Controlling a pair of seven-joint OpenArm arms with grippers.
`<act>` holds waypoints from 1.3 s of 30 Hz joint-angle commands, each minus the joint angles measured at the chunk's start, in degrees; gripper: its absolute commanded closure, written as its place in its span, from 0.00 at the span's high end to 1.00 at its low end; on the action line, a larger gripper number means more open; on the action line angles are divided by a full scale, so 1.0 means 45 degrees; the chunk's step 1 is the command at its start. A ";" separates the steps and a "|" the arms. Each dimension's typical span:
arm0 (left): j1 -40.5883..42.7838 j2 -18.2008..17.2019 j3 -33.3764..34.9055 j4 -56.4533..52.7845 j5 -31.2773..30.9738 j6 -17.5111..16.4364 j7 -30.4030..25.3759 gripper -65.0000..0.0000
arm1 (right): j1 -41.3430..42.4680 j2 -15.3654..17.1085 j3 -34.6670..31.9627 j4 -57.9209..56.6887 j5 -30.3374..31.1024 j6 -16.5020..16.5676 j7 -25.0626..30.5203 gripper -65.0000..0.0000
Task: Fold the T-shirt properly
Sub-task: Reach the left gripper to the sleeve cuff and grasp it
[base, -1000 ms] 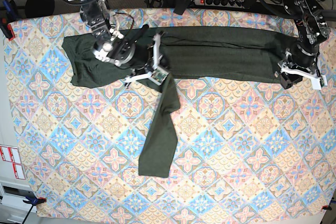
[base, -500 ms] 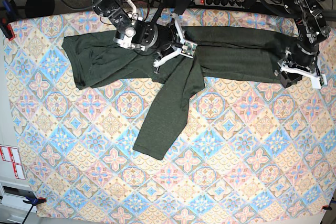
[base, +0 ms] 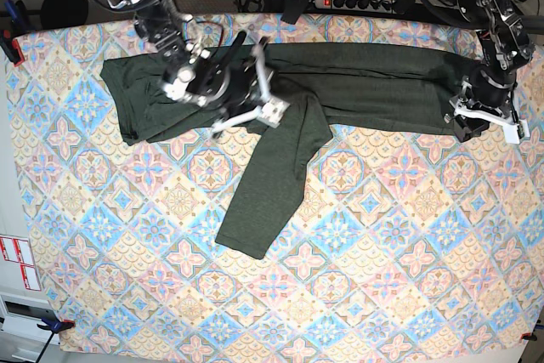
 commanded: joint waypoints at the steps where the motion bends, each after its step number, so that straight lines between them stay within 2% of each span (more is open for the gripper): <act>1: 0.0032 -0.0184 -0.0068 0.0182 -0.0172 -0.0051 -0.0256 0.44 | 0.0660 -0.0116 0.0172 0.0007 0.0164 -0.0019 0.0450 0.25; 4: 0.0110 -0.0184 -0.0068 0.0182 -0.0172 -0.0051 -0.0256 0.44 | 0.1949 -0.0195 0.0347 -0.1224 0.0164 -0.0039 0.0567 0.25; 8: 0.0130 -0.0184 -0.0068 0.0182 -0.0172 -0.0051 -0.0256 0.44 | 0.2867 -0.0683 0.0504 -0.2220 0.0125 -0.0059 0.0567 0.25; 15: -0.0007 -0.0164 -0.0029 0.0201 -0.0172 -0.0051 -0.0256 0.44 | 0.3844 -0.1816 0.2516 -0.4213 0.0105 -0.0059 0.0606 0.25; 19: -0.0476 -0.0184 0.1124 0.0221 -0.0153 -0.0051 -0.0256 0.44 | 0.4196 -0.2695 0.3961 -0.5619 0.0105 -0.0059 0.1290 0.25; 22: -0.1199 -0.0184 0.2139 0.0201 -0.0055 -0.0051 -0.0256 0.44 | 0.4196 -0.3027 0.5016 -0.6225 0.0105 -0.0059 0.1388 0.25; 27: -0.2703 -0.0184 0.4328 0.0064 0.0004 0.0066 -0.0256 0.44 | 0.3981 -0.3008 0.6638 -0.5072 0.0105 -0.0059 0.1329 0.25; 29: -0.3485 -0.0184 0.5128 -0.0522 0.0004 0.0066 -0.0256 0.44 | 0.3160 -0.2988 0.6990 -0.4369 0.0105 -0.0059 0.1329 0.25; 33: -0.5301 -0.0067 0.6203 -0.2886 -0.0016 0.0066 -0.0334 0.44 | 0.1656 -0.2969 0.7517 -0.2611 0.0105 -0.0039 0.1329 0.25; 39: -0.7704 0.0871 0.6652 -0.6676 -0.0035 0.0066 -0.0588 0.44 | -0.0141 -0.2969 0.8005 -0.0520 0.0105 -0.0039 0.1329 0.25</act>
